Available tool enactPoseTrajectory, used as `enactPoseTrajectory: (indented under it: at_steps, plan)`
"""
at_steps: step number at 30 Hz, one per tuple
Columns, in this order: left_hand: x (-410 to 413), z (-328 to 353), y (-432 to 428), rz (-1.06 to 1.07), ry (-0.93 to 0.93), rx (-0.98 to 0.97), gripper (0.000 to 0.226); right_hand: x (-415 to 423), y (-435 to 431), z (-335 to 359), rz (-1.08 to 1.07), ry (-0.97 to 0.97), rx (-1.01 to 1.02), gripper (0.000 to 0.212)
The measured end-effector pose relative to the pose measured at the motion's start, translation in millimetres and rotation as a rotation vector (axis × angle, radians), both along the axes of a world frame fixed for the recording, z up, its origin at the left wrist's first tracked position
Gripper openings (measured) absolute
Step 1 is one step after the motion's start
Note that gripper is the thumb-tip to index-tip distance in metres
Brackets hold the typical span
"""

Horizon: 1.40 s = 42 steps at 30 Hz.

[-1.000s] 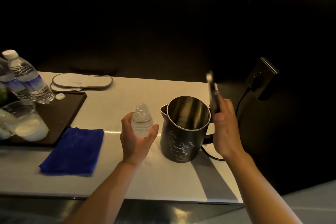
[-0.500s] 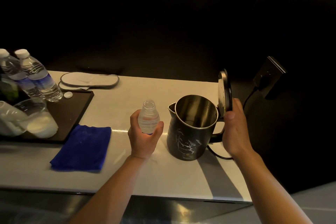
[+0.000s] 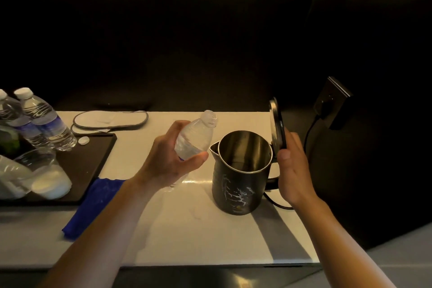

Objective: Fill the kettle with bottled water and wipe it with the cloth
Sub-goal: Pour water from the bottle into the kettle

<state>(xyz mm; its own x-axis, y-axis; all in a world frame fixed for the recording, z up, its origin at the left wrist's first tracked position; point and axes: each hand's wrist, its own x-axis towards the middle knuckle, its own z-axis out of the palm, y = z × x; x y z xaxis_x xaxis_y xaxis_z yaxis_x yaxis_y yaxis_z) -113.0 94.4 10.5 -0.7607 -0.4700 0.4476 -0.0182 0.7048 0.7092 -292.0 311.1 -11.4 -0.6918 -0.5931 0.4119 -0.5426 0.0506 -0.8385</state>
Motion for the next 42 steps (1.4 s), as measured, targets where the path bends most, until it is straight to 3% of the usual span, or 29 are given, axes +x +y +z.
enactPoseTrajectory:
  at_steps: [6,11,19,21,24,28,34,39,42]
  plan:
    - [-8,36,-17,-0.214,-0.395,-0.068,0.075,5,3,7,0.018,-0.001,0.026,0.112]
    - [-14,48,-26,-0.245,-0.559,-0.169,0.076,6,5,9,0.025,-0.001,0.011,0.105]
    - [-18,61,-33,-0.221,-0.688,-0.327,0.084,5,3,9,0.005,-0.004,0.012,0.062]
    - [-19,65,-31,-0.230,-0.708,-0.333,0.084,5,3,9,0.004,-0.014,0.010,0.067]
    - [-19,71,-29,-0.227,-0.748,-0.363,0.084,6,4,9,0.012,-0.007,0.011,0.093]
    - [-20,79,-28,-0.236,-0.783,-0.398,0.081,3,2,5,0.001,-0.015,0.022,0.076]
    - [-27,90,-31,-0.271,-0.812,-0.420,0.077,4,3,6,0.014,-0.009,0.008,0.079]
    - [-29,97,-32,-0.274,-0.854,-0.418,0.076,3,3,5,0.009,-0.015,0.007,0.062]
    - [-31,100,-31,-0.275,-0.855,-0.429,0.072,4,3,5,0.009,-0.023,0.010,0.068]
